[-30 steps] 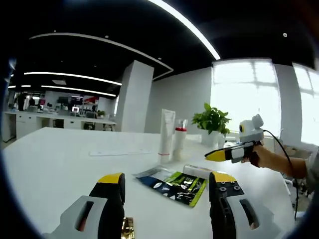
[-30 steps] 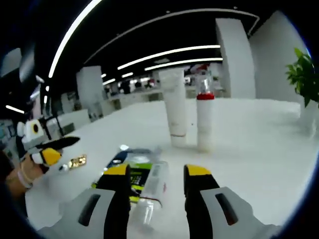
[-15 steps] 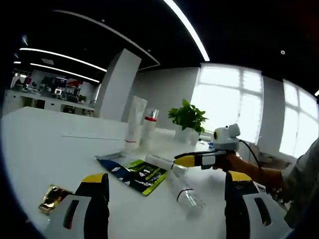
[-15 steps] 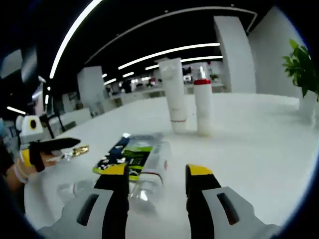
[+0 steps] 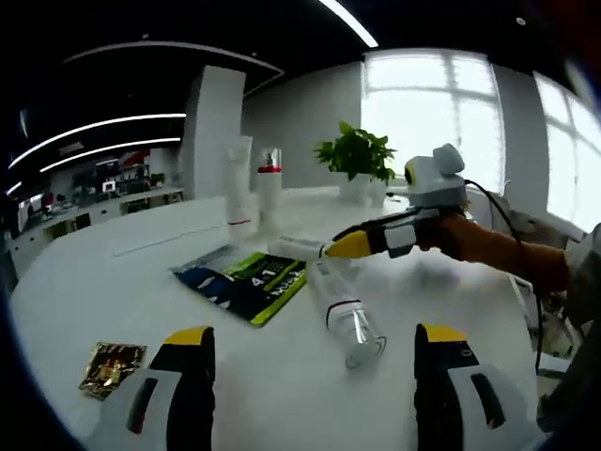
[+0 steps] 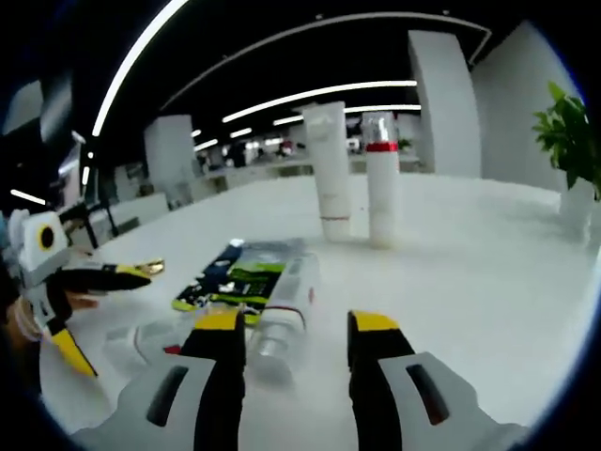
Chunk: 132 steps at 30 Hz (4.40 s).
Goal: Arrange the skincare products in the storage area until every visible bottle or jar stands upright without overlapping.
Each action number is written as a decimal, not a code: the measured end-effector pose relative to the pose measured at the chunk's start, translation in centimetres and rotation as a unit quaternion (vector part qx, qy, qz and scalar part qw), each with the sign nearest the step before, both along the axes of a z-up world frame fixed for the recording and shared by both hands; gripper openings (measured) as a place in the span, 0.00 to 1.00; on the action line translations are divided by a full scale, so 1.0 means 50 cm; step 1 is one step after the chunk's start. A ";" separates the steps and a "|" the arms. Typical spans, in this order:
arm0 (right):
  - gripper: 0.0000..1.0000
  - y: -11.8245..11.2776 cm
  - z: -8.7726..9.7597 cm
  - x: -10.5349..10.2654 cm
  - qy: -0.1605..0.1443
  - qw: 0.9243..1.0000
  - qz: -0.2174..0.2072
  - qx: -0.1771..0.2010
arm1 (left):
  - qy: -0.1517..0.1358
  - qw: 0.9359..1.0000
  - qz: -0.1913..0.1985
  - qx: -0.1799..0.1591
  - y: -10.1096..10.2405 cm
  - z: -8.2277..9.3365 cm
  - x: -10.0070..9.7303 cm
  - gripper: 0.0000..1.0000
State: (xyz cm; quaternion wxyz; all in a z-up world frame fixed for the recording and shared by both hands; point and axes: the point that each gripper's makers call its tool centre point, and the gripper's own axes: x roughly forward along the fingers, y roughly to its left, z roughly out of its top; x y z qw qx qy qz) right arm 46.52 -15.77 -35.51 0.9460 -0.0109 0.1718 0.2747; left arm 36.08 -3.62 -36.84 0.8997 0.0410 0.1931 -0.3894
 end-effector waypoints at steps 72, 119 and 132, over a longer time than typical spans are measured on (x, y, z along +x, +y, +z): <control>0.18 -0.032 -0.031 -0.030 0.001 0.999 -0.007 -0.054 | -0.008 0.991 -0.134 0.015 -0.039 -0.025 0.040 0.25; 0.17 -0.023 0.196 -0.108 -0.079 0.997 0.001 -0.007 | -0.099 0.995 -0.011 -0.009 0.051 0.240 0.002 0.21; 0.18 -0.003 0.195 -0.083 -0.067 0.998 0.013 -0.016 | -0.066 0.997 0.025 0.018 0.071 0.196 0.019 0.21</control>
